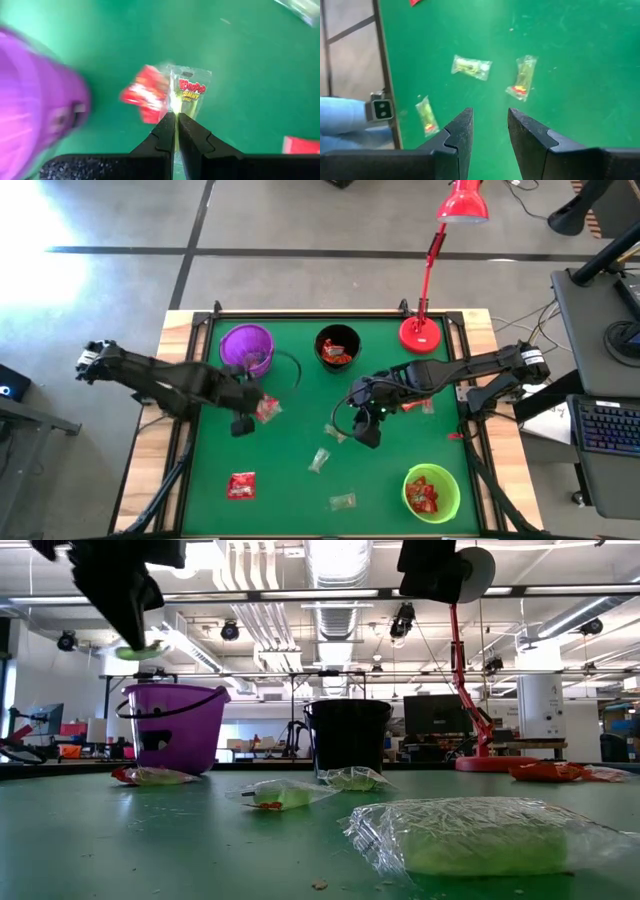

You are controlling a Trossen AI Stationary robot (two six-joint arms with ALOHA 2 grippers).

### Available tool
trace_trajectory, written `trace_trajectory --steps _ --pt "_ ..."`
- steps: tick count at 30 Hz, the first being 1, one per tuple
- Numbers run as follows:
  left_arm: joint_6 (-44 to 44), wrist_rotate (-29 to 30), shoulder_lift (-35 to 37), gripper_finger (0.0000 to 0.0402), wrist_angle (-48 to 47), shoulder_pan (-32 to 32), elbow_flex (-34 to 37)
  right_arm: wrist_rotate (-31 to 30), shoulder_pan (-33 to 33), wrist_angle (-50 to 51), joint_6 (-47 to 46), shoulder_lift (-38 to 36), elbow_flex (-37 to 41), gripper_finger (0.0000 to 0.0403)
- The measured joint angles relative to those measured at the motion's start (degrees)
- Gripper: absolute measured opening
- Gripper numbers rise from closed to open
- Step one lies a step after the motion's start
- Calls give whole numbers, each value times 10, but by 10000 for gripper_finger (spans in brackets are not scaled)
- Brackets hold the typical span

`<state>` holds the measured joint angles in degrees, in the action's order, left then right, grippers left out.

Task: Sort candy
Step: Put the green gummy into the violet bucket

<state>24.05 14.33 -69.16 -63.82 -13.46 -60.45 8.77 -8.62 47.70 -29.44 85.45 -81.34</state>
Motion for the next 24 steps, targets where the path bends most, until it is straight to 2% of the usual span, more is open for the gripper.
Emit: trace_trajectory --steps 5,9,15,21,24 --pt "-8 84 48 0 -7 64 6 -14 0 0 0 0 0 114" --pt "-42 122 85 0 -7 129 17 -14 0 0 0 0 0 114" --pt "-114 121 124 0 32 238 40 -26 0 -2 -6 1 0 114" --pt "-199 59 123 0 61 331 48 -83 0 -5 -6 1 0 114" --pt "-235 54 116 0 80 360 54 -104 2 -7 -5 1 0 114"
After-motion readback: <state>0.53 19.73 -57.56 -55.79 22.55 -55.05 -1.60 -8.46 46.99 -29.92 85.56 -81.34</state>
